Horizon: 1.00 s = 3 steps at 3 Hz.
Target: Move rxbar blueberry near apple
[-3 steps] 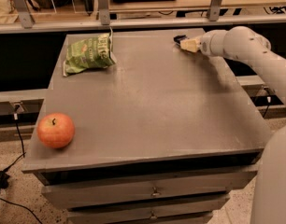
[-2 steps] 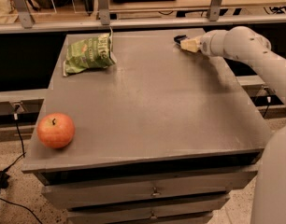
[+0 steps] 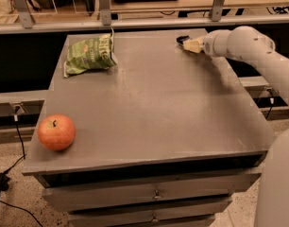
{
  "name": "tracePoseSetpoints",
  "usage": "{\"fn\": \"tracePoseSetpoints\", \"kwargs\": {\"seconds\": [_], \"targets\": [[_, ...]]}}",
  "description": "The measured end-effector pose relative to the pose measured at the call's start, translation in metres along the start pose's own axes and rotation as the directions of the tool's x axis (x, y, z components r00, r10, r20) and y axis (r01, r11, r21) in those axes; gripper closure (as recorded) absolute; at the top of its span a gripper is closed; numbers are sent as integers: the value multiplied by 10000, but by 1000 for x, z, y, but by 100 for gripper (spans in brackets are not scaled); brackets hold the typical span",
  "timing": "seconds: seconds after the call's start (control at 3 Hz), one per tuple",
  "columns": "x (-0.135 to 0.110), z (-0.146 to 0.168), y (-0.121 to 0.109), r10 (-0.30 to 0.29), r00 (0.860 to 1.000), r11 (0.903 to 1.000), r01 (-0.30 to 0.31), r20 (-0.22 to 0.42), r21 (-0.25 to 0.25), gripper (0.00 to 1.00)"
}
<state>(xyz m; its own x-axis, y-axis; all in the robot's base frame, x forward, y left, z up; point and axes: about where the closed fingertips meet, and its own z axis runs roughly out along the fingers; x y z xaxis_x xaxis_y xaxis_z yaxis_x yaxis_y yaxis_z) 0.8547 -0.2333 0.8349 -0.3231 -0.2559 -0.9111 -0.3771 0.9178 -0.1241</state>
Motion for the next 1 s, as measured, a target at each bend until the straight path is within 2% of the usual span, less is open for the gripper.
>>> {"fn": "tracePoseSetpoints", "kwargs": {"seconds": [0.33, 0.67, 1.0], "targets": [[-63, -38, -20, -578, 9962, 9983, 581, 659, -23, 100], [-140, -87, -36, -1275, 9775, 9915, 1300, 1682, -35, 100], [-170, -106, -46, -1447, 9661, 9894, 1440, 2140, 189, 100]]}}
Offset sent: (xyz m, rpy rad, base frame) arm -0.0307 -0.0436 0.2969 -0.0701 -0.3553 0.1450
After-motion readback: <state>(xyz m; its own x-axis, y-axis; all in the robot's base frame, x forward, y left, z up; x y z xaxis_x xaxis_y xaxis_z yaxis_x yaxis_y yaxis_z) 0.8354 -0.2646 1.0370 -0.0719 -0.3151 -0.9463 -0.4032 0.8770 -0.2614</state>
